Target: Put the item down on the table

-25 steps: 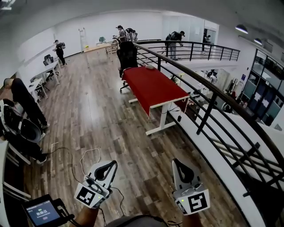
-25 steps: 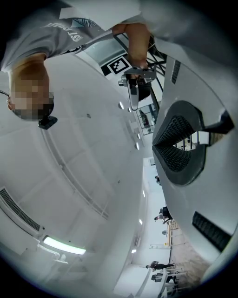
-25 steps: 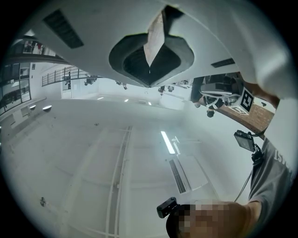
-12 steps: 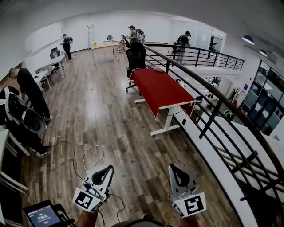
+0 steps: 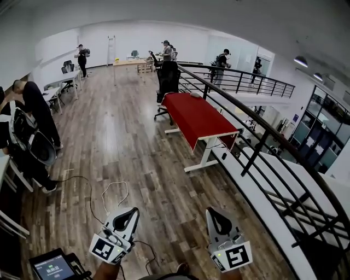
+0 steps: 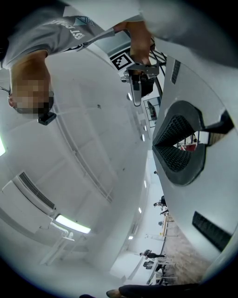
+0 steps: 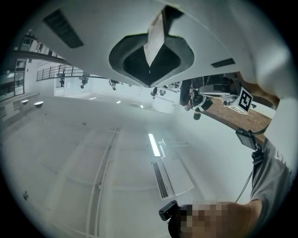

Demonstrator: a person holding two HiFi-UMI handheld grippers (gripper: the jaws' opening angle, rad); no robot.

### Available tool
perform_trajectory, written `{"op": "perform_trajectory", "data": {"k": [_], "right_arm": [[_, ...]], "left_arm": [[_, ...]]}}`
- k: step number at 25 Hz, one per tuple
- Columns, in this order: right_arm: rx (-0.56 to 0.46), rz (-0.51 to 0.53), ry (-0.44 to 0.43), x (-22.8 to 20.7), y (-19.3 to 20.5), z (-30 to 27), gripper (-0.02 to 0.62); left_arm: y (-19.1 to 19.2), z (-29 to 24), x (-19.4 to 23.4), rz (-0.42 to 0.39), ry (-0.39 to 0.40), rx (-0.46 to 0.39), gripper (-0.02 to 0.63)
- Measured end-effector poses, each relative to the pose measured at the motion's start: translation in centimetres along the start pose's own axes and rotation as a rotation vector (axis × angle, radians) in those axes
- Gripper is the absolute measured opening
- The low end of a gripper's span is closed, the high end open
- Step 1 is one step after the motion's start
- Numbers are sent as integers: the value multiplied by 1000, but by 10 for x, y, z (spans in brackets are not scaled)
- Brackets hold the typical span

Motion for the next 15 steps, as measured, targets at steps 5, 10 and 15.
{"op": "perform_trajectory", "data": {"k": [5, 10, 15], "right_arm": [[9, 15, 42, 42, -18, 34, 2], [30, 21, 79, 60, -25, 56, 2], [40, 37, 112, 75, -26, 78, 2]], "left_arm": [[-11, 42, -5, 4, 44, -22, 0], [-15, 59, -14, 15, 81, -32, 0], [-8, 68, -24, 38, 118, -47, 0]]}}
Point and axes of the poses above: the fingertips, and each gripper's own axes: z backward along the fingers, x to its left, y out of its underside, the point moved 7 cm from there along z, backward along the fingers, and after that the axes turned 8 degrees about x, right-handed, at the moved point
